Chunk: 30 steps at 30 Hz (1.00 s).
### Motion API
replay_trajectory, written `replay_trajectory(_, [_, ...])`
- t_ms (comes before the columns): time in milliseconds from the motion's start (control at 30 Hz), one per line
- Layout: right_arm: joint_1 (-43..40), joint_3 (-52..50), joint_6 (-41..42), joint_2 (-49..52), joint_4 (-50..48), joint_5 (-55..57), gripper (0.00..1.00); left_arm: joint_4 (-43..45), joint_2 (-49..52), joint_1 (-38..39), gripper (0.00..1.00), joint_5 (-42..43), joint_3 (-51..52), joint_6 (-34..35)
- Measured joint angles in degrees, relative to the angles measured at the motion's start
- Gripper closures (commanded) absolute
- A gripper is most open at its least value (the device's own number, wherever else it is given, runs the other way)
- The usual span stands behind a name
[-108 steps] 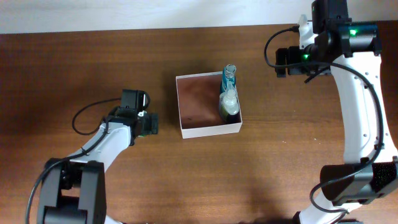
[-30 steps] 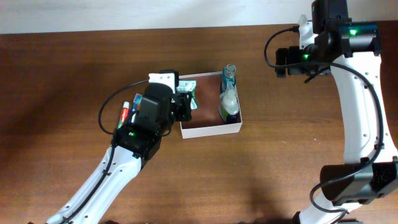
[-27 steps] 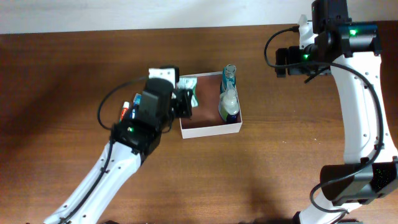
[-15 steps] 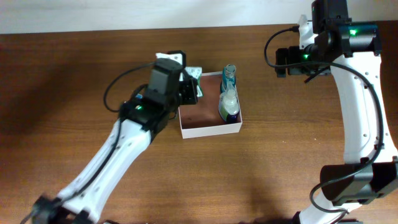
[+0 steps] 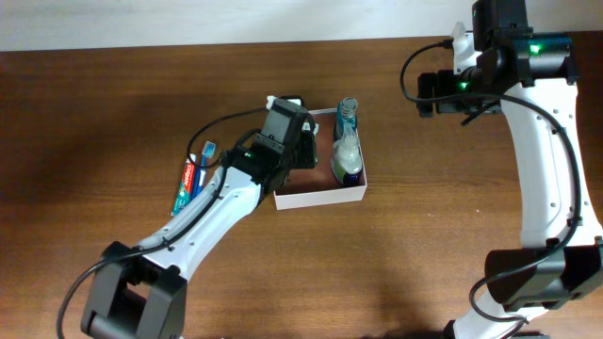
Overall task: Pack container
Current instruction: 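Lift the soap packet and carry it over the box, then lower the soap packet into the box and open the left gripper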
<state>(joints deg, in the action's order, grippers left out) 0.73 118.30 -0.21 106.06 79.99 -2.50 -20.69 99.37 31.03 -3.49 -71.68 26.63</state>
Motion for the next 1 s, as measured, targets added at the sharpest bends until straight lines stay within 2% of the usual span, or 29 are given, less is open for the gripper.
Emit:
replay_trajectory(333, [0.00,0.00,0.00,0.00,0.00,0.00,0.01,0.22,3.08,2.08,0.67,-5.01,0.00,0.02])
replay_trajectory(733, [0.00,0.00,0.00,0.00,0.00,0.00,0.02,1.51,8.04,2.23,0.69,-6.27,0.00,1.46])
replay_trajectory(833, [0.00,0.00,-0.02,0.00,0.00,0.00,0.02,1.44,8.22,2.23,0.60,-6.32,0.00,1.53])
replay_trajectory(1000, [0.00,0.00,0.02,0.00,0.00,0.00,0.02,1.51,8.22,2.23,0.60,-6.60,0.00,1.73])
